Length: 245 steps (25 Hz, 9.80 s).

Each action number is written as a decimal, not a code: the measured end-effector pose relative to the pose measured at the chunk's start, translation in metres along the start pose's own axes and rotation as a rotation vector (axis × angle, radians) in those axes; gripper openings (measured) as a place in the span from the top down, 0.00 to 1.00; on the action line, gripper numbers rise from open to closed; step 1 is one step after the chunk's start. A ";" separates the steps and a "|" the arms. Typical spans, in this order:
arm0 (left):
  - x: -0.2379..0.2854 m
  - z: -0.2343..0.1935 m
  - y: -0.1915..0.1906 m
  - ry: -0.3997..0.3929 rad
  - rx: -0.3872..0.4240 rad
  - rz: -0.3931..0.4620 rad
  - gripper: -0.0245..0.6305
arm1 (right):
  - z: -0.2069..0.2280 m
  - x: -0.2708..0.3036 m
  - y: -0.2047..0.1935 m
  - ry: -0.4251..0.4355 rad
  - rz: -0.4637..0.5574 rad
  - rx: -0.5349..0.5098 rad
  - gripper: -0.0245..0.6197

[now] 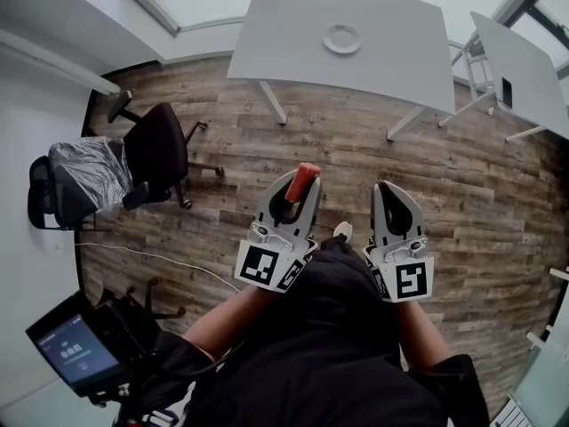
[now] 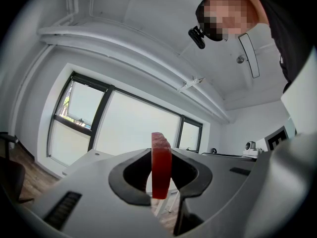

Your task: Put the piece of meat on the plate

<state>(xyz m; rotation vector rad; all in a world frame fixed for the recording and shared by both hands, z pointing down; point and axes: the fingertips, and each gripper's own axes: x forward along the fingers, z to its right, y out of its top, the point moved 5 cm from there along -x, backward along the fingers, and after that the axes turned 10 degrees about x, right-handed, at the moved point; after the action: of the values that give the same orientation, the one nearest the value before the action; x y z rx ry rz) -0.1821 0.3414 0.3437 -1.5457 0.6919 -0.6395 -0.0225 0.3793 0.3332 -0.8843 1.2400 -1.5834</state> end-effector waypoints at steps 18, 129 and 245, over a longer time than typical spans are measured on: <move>0.006 0.039 -0.011 0.169 0.001 0.041 0.82 | 0.065 -0.046 -0.003 0.095 -0.009 -0.013 0.95; 0.440 -0.203 -0.124 -0.047 0.049 -0.260 0.82 | 0.269 0.365 0.058 0.055 -0.031 0.068 0.95; 0.545 -0.230 -0.313 -0.118 0.064 -0.668 0.55 | 0.314 0.390 0.002 -0.084 -0.147 0.075 0.95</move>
<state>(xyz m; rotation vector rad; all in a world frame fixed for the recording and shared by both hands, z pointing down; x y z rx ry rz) 0.0280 -0.2009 0.6753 -1.7383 0.0447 -1.0381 0.1374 -0.0889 0.4067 -1.0023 1.0703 -1.6790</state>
